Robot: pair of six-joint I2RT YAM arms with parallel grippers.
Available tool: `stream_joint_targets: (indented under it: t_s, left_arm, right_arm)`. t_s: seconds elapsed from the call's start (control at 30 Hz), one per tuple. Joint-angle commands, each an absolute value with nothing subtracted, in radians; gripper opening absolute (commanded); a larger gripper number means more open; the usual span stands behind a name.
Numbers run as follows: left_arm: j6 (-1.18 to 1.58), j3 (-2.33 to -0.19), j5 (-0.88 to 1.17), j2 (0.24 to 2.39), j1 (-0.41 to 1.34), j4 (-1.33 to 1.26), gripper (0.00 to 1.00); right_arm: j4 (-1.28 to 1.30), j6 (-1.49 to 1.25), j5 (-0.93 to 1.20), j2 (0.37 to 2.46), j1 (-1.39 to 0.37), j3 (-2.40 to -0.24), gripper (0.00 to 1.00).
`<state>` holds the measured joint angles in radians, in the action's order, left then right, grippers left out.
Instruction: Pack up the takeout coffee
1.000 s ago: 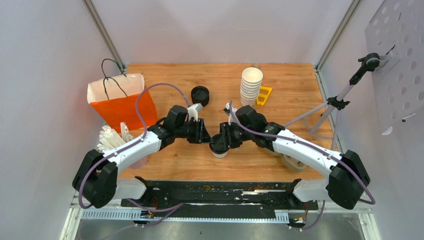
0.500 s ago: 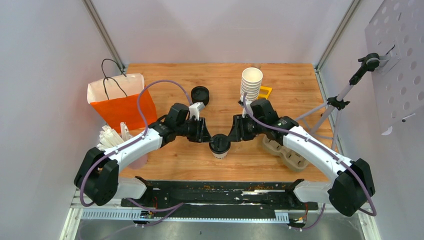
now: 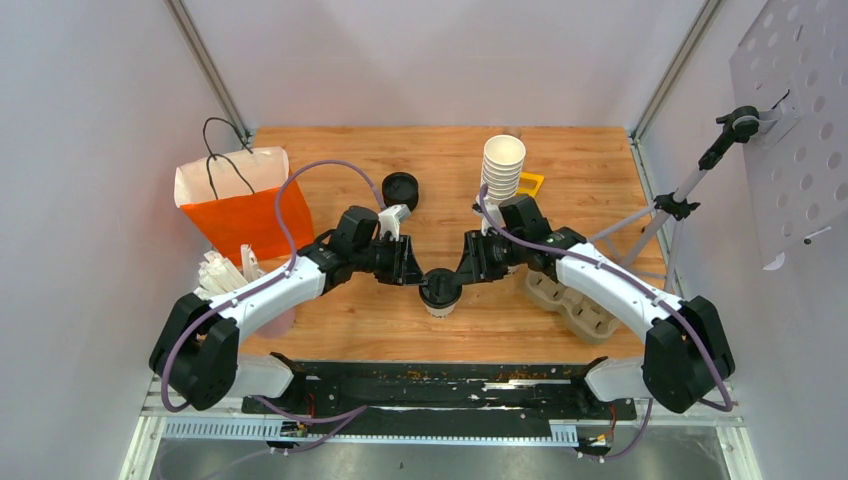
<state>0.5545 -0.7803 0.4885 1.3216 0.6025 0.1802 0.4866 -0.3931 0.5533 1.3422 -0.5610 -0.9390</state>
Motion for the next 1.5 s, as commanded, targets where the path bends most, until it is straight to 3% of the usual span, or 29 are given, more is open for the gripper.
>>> stream_joint_targets:
  t_s: [0.0, 0.43, 1.2, 1.47]
  left_arm:
    - [0.518, -0.753, 0.435, 1.352, 0.606, 0.210, 0.43]
    - [0.507, -0.750, 0.407, 1.370, 0.605, 0.224, 0.42]
    - [0.495, -0.684, 0.343, 1.403, 0.606, 0.214, 0.40]
    - [0.440, -0.805, 0.430, 1.412, 0.605, 0.217, 0.40]
  right_arm:
    - [0.414, -0.382, 0.608, 1.366, -0.552, -0.922, 0.39]
    - [0.339, -0.374, 0.651, 1.386, -0.515, -0.829, 0.31]
    - [0.100, -0.432, 0.660, 1.407, -0.442, -0.519, 0.27]
    - [0.222, -0.440, 0.686, 1.296, -0.440, -0.656, 0.34]
